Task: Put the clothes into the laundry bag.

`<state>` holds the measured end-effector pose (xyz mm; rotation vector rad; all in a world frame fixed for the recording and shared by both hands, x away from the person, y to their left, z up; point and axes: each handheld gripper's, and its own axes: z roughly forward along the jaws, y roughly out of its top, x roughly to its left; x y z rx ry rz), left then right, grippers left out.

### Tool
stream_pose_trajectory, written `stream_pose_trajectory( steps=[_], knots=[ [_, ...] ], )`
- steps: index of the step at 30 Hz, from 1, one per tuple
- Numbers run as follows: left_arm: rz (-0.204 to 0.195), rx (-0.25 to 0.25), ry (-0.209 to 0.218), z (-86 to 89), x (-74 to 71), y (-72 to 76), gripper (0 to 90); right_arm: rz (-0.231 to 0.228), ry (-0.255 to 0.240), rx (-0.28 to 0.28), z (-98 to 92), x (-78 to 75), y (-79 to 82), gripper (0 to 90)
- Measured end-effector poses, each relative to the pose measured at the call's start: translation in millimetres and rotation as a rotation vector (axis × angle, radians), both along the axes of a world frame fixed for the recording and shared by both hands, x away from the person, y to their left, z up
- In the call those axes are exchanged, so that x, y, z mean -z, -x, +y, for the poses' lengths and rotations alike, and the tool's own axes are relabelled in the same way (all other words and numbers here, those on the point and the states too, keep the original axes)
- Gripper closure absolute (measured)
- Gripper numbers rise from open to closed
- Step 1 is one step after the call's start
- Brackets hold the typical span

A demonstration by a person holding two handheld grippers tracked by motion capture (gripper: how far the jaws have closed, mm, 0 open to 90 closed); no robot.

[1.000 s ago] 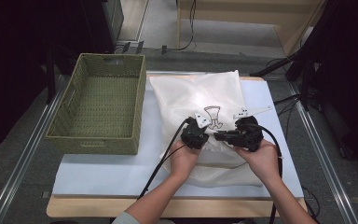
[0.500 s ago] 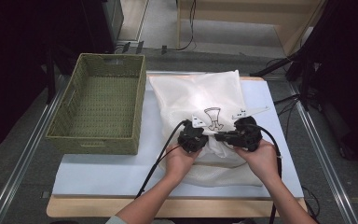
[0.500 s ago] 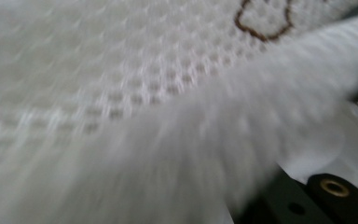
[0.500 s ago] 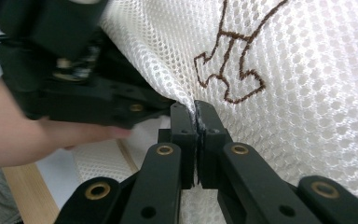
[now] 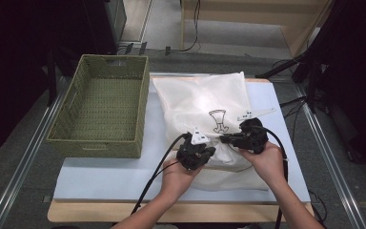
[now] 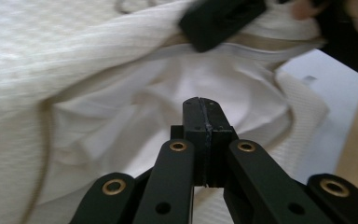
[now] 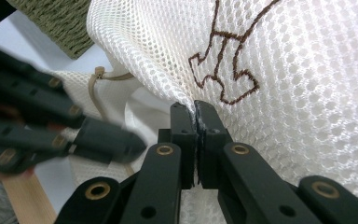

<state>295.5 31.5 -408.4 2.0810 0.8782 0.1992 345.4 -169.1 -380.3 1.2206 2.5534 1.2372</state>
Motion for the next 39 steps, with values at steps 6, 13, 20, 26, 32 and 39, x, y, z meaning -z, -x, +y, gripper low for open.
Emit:
stream_pose_trajectory(
  steps=[6,13,20,26,32,39],
  knots=[
    [0.031,0.021,-0.028,-13.7,17.6,1.6,90.0,-0.002,-0.001,0.003,0.3,-2.3,1.6,88.2],
    [0.060,-0.044,-0.112,-27.4,42.9,-16.5,90.0,-0.001,-0.001,0.006,0.4,-2.3,1.6,88.1],
    [0.029,-0.141,-0.125,-28.9,42.3,-41.5,90.0,-0.007,-0.002,-0.001,1.2,-2.5,2.1,88.1],
    [-0.031,-0.187,-0.125,-31.5,41.4,-59.6,90.0,-0.006,0.000,-0.005,2.2,-2.2,2.3,88.2],
    [-0.114,-0.234,-0.074,-34.1,29.7,-68.4,90.0,-0.016,-0.011,0.003,2.4,-4.2,3.5,88.4],
    [-0.103,-0.219,-0.101,-32.9,39.6,-76.7,90.0,-0.016,-0.012,0.019,-0.5,-0.3,0.5,88.4]
  ],
)
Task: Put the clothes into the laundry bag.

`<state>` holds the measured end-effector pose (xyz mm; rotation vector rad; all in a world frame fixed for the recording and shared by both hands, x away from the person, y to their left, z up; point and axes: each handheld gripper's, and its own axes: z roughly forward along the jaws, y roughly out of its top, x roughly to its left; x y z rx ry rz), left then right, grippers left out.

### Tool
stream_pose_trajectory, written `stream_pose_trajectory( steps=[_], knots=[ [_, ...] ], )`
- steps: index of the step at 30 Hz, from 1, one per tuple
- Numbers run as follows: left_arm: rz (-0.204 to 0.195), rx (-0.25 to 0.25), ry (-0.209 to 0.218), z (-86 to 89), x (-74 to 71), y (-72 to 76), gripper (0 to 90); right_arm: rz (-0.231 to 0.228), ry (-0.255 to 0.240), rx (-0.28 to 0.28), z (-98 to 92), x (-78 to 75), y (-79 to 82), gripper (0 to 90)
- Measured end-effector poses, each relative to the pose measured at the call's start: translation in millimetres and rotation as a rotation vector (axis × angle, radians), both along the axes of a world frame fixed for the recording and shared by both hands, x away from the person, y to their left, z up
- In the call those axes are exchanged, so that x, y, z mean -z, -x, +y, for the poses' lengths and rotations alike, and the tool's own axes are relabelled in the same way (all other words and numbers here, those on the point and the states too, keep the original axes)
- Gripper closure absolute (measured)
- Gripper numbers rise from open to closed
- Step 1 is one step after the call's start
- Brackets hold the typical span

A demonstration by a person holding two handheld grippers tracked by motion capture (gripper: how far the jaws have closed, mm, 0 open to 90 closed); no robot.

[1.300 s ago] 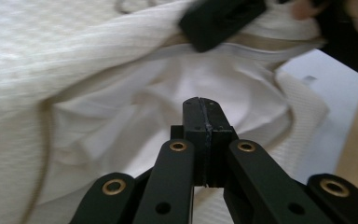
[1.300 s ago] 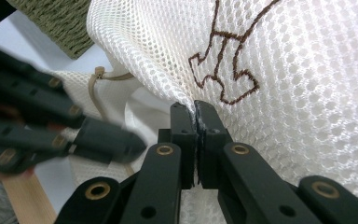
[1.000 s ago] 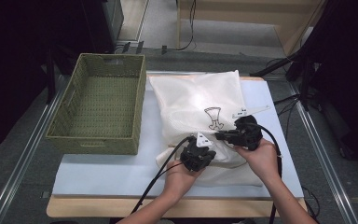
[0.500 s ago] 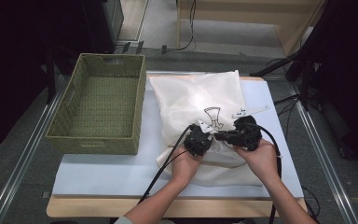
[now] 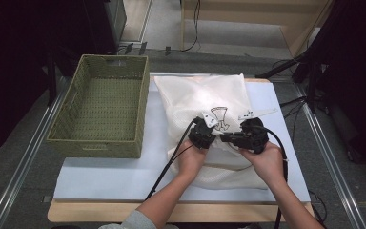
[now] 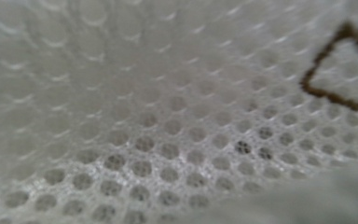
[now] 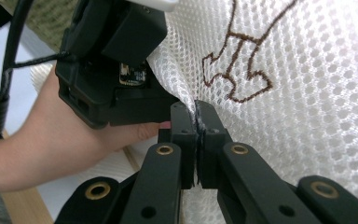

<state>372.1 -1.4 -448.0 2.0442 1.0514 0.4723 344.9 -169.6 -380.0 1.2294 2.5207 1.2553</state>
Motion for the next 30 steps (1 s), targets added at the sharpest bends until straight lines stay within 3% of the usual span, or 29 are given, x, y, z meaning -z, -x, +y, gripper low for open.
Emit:
stream_pose_trajectory(
  steps=[2,6,8,18,24,27,30],
  knots=[
    [0.024,0.012,-0.006,2.3,2.4,-1.4,90.0,0.011,0.000,0.000,0.3,4.5,-2.3,88.4],
    [0.080,0.024,0.036,9.1,2.8,-4.0,90.0,0.014,-0.006,-0.008,0.4,7.7,-5.0,88.3],
    [0.102,0.033,0.038,14.2,3.3,-1.7,90.0,0.017,-0.001,-0.017,1.8,9.5,-5.1,88.3],
    [0.150,0.090,0.087,30.2,-8.6,13.2,89.8,0.024,-0.007,-0.026,2.6,10.9,-4.3,88.0],
    [0.165,0.134,0.053,44.6,-21.4,23.5,88.1,0.021,-0.007,-0.026,2.3,10.6,-3.3,87.9],
    [0.189,0.151,0.055,53.5,-25.4,27.8,86.9,0.022,-0.004,-0.027,2.7,11.2,-3.6,87.8],
    [0.184,0.172,0.052,60.0,-31.9,34.8,85.7,0.023,-0.006,-0.028,3.3,10.9,-3.5,87.8]
  ],
)
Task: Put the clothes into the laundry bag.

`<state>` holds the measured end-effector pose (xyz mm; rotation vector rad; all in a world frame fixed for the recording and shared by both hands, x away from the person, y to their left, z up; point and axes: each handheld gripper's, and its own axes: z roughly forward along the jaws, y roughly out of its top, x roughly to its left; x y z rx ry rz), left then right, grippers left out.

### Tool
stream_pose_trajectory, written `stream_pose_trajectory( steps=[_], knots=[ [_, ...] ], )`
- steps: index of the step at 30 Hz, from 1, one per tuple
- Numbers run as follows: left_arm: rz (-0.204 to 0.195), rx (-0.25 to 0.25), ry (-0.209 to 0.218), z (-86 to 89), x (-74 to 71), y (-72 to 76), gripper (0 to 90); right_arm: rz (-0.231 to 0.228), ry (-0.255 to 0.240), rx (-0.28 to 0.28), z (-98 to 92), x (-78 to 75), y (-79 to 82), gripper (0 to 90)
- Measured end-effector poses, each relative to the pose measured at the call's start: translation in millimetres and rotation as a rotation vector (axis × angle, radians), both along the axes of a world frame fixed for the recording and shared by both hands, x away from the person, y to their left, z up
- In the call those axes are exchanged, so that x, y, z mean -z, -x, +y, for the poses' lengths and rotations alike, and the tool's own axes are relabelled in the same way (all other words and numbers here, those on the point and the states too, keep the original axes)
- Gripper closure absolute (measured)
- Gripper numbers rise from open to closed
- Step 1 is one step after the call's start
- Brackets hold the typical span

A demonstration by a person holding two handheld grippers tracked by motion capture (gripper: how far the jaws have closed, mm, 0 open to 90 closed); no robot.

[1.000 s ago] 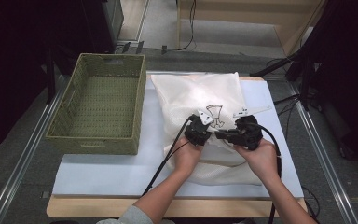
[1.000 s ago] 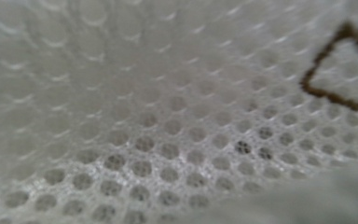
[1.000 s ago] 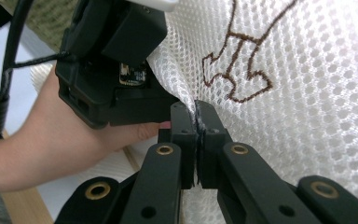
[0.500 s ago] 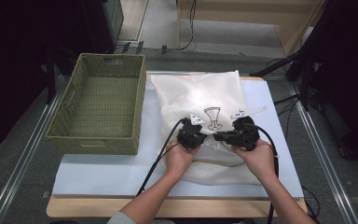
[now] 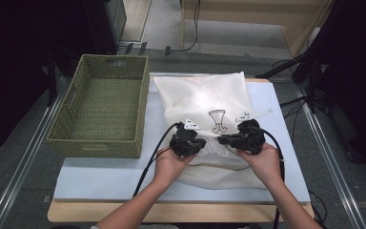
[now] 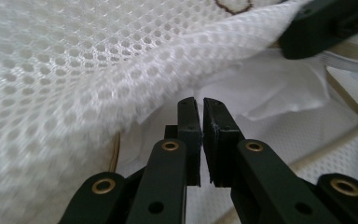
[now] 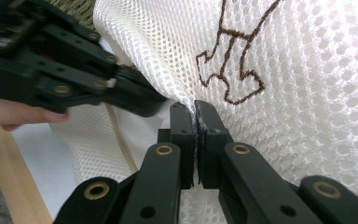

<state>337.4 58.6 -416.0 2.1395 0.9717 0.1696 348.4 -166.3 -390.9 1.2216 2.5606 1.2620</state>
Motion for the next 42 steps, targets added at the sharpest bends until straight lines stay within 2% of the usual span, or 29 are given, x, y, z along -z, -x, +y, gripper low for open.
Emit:
stream_pose_trajectory(
  steps=[3,5,9,13,19,22,28,32,36,37,39,40,42],
  knots=[
    [0.000,0.011,0.024,6.8,-9.0,5.3,84.2,-0.002,-0.002,0.000,0.1,0.0,0.2,87.5],
    [-0.010,0.020,0.020,12.3,-15.1,7.7,83.3,-0.005,-0.002,-0.002,0.4,0.0,0.6,87.5],
    [-0.013,0.008,0.017,23.1,-24.1,7.2,81.9,-0.010,-0.002,-0.003,0.8,-0.4,1.0,87.5],
    [-0.018,-0.003,0.031,35.1,-31.5,7.1,78.9,-0.005,-0.003,-0.001,0.3,-0.9,1.4,87.5],
    [-0.039,-0.023,0.002,53.9,-38.5,9.6,73.8,-0.008,-0.002,-0.006,0.2,-1.2,1.4,87.4],
    [-0.031,-0.041,0.014,62.1,-37.2,10.8,71.7,-0.010,-0.004,-0.011,0.4,-1.7,2.0,87.5],
    [-0.003,-0.058,0.002,74.3,-26.9,16.3,67.9,-0.011,-0.003,-0.014,0.4,-2.2,2.8,87.5],
    [0.021,-0.062,-0.016,80.7,-18.9,21.7,64.5,-0.011,-0.003,-0.013,0.6,-2.7,3.2,87.5],
    [0.046,-0.062,-0.053,83.5,-10.6,26.8,64.3,-0.011,-0.002,-0.014,0.2,-2.6,3.0,87.5],
    [0.057,-0.060,-0.065,84.9,-7.7,27.8,65.9,-0.011,-0.002,-0.014,0.3,-2.7,3.0,87.5],
    [0.060,-0.056,-0.086,87.6,-4.3,29.5,75.7,-0.010,-0.003,-0.014,0.8,-2.8,3.1,87.5],
    [0.066,-0.050,-0.077,89.7,-3.0,30.7,82.2,-0.010,-0.004,-0.016,1.0,-2.7,3.3,87.5],
    [0.078,-0.048,-0.066,93.4,-3.1,32.9,85.8,-0.005,-0.005,-0.021,1.7,-3.2,3.9,87.5]
  ],
)
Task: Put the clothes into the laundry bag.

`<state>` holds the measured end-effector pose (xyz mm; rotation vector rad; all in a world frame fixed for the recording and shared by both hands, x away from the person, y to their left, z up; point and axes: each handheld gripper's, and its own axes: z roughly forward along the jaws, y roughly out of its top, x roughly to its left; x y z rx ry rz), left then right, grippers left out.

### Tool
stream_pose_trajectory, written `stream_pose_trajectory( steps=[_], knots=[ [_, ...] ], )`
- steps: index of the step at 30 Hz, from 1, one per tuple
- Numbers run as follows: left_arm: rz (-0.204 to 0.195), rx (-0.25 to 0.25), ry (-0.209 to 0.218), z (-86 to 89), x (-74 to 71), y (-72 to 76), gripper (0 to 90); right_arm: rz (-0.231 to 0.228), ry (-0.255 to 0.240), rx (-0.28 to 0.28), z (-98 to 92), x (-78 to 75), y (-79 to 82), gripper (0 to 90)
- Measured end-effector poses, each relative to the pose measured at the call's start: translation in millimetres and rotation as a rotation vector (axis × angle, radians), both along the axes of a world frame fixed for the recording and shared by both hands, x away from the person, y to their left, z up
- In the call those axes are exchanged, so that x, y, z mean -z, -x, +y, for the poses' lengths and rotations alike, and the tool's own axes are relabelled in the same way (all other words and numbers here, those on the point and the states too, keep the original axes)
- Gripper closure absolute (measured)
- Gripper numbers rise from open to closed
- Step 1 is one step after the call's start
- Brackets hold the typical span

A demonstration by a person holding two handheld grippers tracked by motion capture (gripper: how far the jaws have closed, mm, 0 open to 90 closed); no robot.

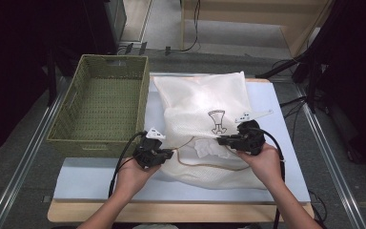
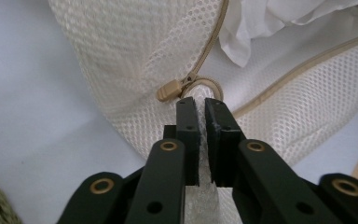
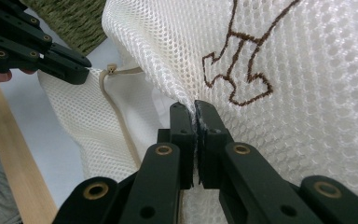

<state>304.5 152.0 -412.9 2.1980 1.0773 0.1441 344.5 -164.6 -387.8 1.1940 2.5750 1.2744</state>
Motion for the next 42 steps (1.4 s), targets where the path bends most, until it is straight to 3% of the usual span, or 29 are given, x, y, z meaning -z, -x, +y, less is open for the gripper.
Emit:
stream_pose_trajectory(
  steps=[4,13,17,20,23,31,37,42],
  knots=[
    [-0.016,-0.015,0.012,9.8,-4.3,10.4,86.6,-0.009,-0.003,-0.019,4.3,-3.3,3.3,87.5],
    [0.040,-0.052,0.061,42.5,1.2,35.6,86.0,-0.033,-0.006,-0.088,21.0,-13.1,16.5,87.6],
    [0.055,-0.056,0.078,48.9,0.8,39.5,83.8,-0.029,0.002,-0.122,23.8,-11.6,23.8,87.5],
    [0.042,-0.047,0.096,49.6,-2.0,40.4,80.7,-0.024,-0.002,-0.128,22.7,-9.5,28.0,87.4],
    [0.012,-0.037,0.095,47.1,-5.2,40.5,78.4,-0.021,0.008,-0.138,26.2,-3.4,29.8,87.4],
    [-0.001,-0.038,0.082,45.4,-2.6,38.6,71.9,-0.008,0.088,-0.166,38.9,28.4,25.0,86.8],
    [-0.002,-0.051,0.114,53.0,-2.9,36.8,68.5,-0.022,0.142,-0.176,44.9,47.2,21.7,85.7],
    [-0.006,-0.053,0.127,56.7,-3.4,36.3,66.3,0.020,0.146,-0.186,51.7,54.6,18.5,85.7]
  ],
)
